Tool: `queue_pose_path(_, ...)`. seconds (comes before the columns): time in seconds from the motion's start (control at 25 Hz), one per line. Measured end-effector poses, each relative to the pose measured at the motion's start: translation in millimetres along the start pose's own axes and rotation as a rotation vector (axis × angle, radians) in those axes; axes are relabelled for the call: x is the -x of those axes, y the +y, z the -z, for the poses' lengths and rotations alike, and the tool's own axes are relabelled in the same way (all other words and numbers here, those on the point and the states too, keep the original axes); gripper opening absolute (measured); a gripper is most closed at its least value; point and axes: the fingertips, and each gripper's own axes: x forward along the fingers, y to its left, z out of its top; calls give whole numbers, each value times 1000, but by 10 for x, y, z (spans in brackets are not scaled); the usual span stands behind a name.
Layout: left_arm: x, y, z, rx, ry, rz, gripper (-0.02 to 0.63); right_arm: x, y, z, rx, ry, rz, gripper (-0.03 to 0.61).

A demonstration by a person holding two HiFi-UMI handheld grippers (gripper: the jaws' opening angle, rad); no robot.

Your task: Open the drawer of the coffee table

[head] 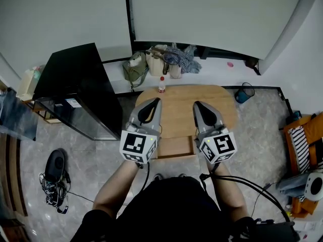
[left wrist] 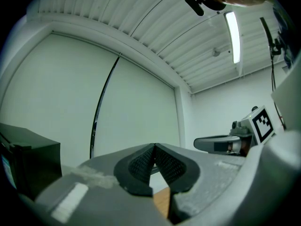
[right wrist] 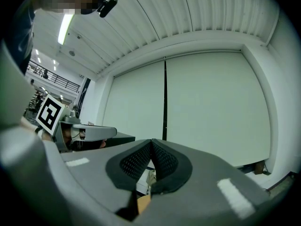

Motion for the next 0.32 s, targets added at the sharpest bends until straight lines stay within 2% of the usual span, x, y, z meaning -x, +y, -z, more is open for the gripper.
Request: queue_pose_path(0.32, 40, 50, 18, -2, 3, 0, 2, -12, 56, 38, 0, 6, -3, -2)
